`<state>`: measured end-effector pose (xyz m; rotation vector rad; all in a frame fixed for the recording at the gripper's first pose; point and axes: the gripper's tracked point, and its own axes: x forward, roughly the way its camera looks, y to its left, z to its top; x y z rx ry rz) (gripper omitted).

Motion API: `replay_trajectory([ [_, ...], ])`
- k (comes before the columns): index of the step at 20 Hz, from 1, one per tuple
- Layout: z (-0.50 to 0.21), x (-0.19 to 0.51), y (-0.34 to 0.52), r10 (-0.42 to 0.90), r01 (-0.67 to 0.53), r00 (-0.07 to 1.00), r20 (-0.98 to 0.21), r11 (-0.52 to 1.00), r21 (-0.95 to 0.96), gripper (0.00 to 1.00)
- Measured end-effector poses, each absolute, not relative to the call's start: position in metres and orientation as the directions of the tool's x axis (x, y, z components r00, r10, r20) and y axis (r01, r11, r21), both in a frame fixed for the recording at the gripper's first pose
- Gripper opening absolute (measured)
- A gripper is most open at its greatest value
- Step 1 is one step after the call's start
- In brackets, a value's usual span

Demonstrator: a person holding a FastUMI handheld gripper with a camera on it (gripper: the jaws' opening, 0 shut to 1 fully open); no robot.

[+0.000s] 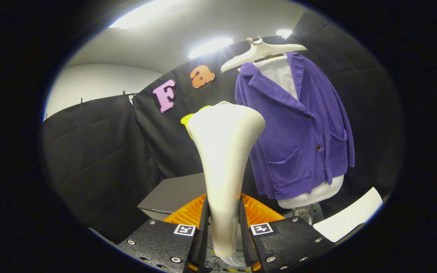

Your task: Iron the clothes twice with a garment steamer, once on the left side and once on the right side.

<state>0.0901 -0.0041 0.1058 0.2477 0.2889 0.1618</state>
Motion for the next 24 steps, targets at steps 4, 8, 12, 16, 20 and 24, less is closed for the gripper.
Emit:
replay_trajectory([
  [4, 0.156, 0.124, -0.016, 0.171, -0.122, 0.969, -0.178, 0.959, 0.256, 0.38],
  [8, 0.186, 0.17, -0.024, 0.156, -0.119, 0.978, -0.135, 0.962, 0.247, 0.38],
  [12, 0.201, 0.218, -0.023, 0.158, -0.122, 0.981, -0.109, 0.953, 0.276, 0.38],
  [16, 0.208, 0.272, -0.029, 0.125, -0.095, 0.988, -0.089, 0.952, 0.29, 0.38],
  [20, 0.211, 0.316, -0.045, 0.087, -0.065, 0.994, -0.068, 0.958, 0.279, 0.38],
  [24, 0.202, 0.334, -0.052, 0.073, -0.052, 0.995, -0.071, 0.963, 0.263, 0.38],
])
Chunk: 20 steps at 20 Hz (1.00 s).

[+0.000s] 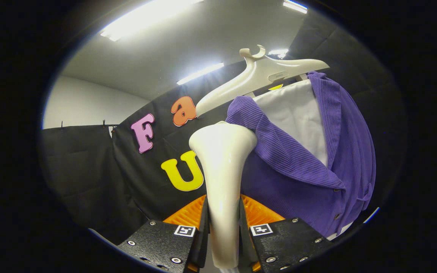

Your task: Iron the clothes twice with a garment steamer, once on the left side and once on the right side.

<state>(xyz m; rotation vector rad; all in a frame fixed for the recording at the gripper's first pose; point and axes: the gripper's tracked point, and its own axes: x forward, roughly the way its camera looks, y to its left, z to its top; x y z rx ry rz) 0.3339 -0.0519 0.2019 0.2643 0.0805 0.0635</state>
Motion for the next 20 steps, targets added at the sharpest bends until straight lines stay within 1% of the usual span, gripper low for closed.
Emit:
replay_trajectory([
  [6, 0.183, 0.324, -0.056, 0.063, -0.043, 0.994, -0.092, 0.978, 0.206, 0.38],
  [9, 0.158, 0.315, -0.058, 0.073, -0.042, 0.988, -0.137, 0.975, 0.22, 0.38],
  [11, 0.136, 0.311, -0.063, 0.064, -0.021, 0.982, -0.179, 0.972, 0.232, 0.38],
  [20, 0.06, 0.277, -0.083, 0.023, 0.06, 0.955, -0.294, 0.961, 0.269, 0.38],
])
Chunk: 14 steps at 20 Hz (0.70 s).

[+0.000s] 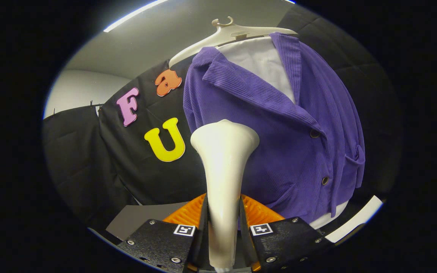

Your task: Iron the clothes twice with a garment steamer, once on the left side and once on the right side.

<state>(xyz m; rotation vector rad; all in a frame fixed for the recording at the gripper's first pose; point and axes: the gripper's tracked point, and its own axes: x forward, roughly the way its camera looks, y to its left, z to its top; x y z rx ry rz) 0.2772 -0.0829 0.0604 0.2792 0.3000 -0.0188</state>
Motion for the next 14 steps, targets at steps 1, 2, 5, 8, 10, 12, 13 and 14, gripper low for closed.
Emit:
replay_trajectory([
  [1, 0.053, 0.273, -0.086, 0.02, 0.065, 0.952, -0.306, 0.962, 0.266, 0.38],
  [2, 0.043, 0.267, -0.088, 0.017, 0.071, 0.947, -0.322, 0.963, 0.261, 0.38],
  [5, 0.016, 0.257, -0.092, 0.009, 0.093, 0.932, -0.363, 0.96, 0.262, 0.38],
  [8, -0.011, 0.251, -0.097, 0.003, 0.113, 0.918, -0.396, 0.956, 0.27, 0.38],
  [10, -0.031, 0.245, -0.103, -0.008, 0.132, 0.906, -0.423, 0.955, 0.265, 0.39],
  [12, -0.052, 0.24, -0.111, -0.021, 0.159, 0.889, -0.458, 0.951, 0.265, 0.38],
  [13, -0.064, 0.239, -0.114, -0.029, 0.174, 0.878, -0.478, 0.949, 0.263, 0.38],
  [14, -0.074, 0.238, -0.117, -0.038, 0.191, 0.868, -0.495, 0.946, 0.262, 0.38],
])
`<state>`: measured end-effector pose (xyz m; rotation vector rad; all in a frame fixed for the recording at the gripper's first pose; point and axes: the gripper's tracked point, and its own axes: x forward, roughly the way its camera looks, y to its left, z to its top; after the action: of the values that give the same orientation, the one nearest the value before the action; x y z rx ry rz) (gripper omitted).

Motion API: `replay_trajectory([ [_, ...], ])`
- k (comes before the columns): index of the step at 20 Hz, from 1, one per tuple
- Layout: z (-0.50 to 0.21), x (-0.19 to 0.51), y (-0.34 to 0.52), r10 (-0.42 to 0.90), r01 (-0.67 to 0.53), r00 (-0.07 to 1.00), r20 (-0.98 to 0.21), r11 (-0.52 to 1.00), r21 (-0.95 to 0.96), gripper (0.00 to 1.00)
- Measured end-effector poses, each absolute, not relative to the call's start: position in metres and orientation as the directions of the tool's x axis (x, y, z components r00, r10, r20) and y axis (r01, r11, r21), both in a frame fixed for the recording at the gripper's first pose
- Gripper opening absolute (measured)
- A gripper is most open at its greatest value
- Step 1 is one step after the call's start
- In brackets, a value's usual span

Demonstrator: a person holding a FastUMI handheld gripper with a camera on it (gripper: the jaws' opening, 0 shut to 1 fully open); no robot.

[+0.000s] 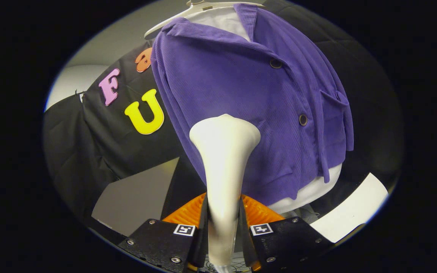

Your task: Iron the clothes twice with a garment steamer, once on the left side and once on the right side.

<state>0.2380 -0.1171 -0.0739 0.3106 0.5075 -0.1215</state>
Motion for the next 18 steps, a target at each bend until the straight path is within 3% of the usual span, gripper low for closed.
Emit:
replay_trajectory([
  [13, -0.179, 0.228, -0.117, -0.076, 0.306, 0.731, -0.679, 0.925, 0.226, 0.39],
  [18, -0.179, 0.224, -0.112, -0.063, 0.295, 0.746, -0.663, 0.924, 0.243, 0.39],
])
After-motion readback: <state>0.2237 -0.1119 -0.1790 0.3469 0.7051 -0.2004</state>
